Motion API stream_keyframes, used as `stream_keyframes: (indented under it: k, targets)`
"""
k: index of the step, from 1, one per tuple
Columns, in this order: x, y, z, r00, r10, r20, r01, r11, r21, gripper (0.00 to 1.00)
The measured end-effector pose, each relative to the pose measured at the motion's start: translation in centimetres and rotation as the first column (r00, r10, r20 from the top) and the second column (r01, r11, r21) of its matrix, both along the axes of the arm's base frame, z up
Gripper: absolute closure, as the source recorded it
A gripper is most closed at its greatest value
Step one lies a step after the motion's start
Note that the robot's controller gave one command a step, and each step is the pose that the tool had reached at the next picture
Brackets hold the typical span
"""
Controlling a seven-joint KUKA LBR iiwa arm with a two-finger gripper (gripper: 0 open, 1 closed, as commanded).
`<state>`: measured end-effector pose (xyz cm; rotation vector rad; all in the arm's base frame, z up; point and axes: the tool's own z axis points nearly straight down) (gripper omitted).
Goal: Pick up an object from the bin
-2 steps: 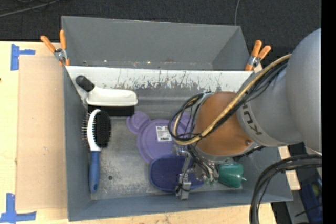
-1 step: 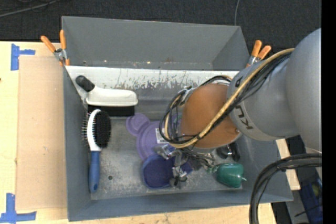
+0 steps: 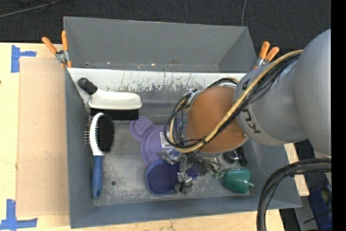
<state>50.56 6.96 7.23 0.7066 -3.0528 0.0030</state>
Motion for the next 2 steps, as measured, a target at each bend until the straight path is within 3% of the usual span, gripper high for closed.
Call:
stream_keyframes:
  k: [2]
  targets:
    - [0.27,1.05,0.05,1.000,0.000,0.003,0.000,1.000,-0.004,1.00]
